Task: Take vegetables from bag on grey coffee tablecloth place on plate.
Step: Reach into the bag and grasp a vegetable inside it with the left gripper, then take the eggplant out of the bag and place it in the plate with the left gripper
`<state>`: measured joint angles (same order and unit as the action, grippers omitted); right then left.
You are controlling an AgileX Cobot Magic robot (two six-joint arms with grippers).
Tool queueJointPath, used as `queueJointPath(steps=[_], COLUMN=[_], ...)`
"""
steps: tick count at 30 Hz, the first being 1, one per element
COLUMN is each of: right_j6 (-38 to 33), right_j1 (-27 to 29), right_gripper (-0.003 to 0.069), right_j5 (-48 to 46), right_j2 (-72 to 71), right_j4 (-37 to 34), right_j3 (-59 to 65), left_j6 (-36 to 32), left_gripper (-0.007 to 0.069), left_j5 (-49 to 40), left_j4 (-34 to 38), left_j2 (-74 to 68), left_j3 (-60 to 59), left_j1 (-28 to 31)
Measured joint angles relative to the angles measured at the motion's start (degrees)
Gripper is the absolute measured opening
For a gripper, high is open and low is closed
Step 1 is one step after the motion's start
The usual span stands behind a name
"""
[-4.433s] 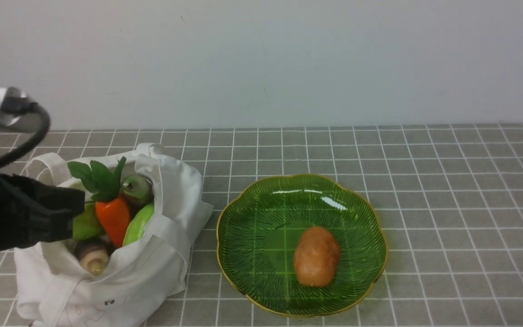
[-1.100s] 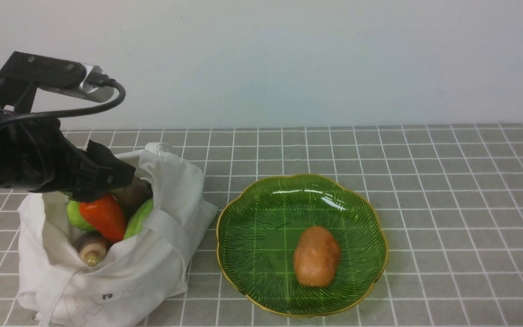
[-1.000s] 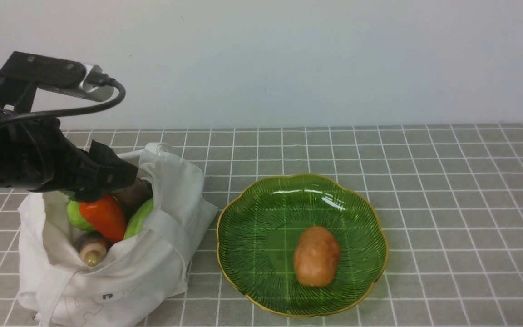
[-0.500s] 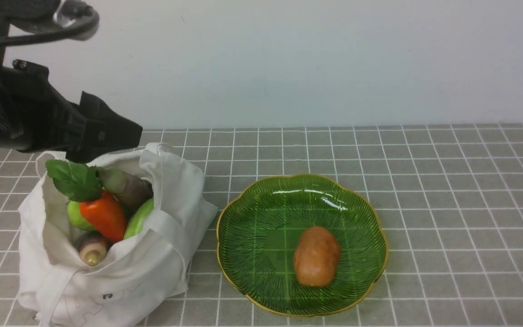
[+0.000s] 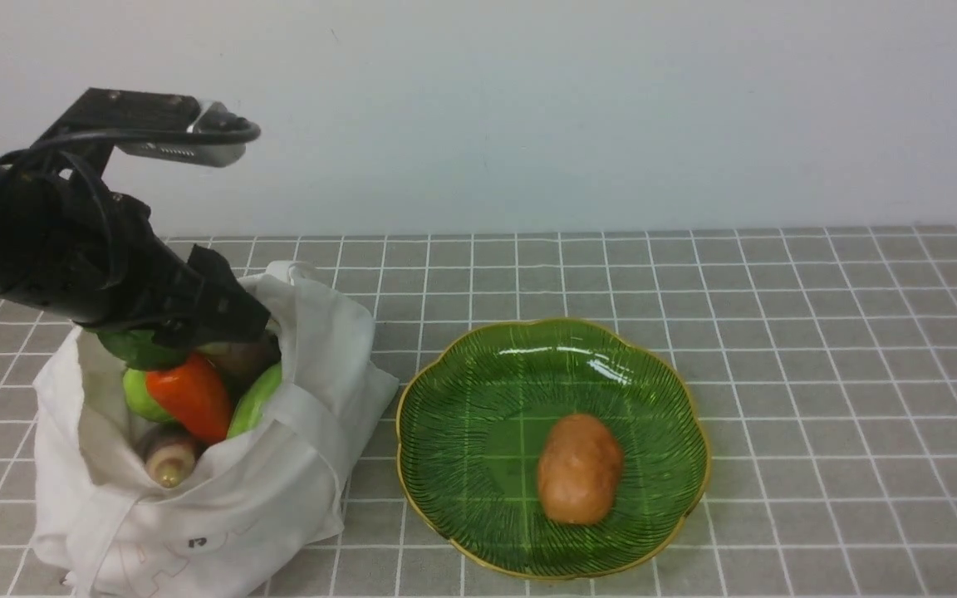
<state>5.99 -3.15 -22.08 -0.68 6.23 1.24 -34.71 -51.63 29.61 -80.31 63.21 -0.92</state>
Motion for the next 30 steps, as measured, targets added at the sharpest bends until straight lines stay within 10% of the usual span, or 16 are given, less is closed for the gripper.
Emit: queueJointPath(steps=[10,19,30], right_j6=[0.0,0.0,0.0], right_j1=[0.0,0.0,0.0], right_gripper=[-0.0015,-0.0015,-0.0015], right_j5=[0.0,0.0,0.0], right_j2=[0.0,0.0,0.0], right_j4=[0.0,0.0,0.0], right_j3=[0.0,0.0,0.0], left_j6=[3.5,3.34,3.02], left_gripper=[0.0424,0.0209,0.0197], left_j5=[-1.59,-1.54,-2.56], left_j4=[-4.06,-0.43,0.63], left_j2=[0.0,0.0,3.76], left_j3=[0.0,0.32,2.59], left_j1=[0.0,0.0,0.0])
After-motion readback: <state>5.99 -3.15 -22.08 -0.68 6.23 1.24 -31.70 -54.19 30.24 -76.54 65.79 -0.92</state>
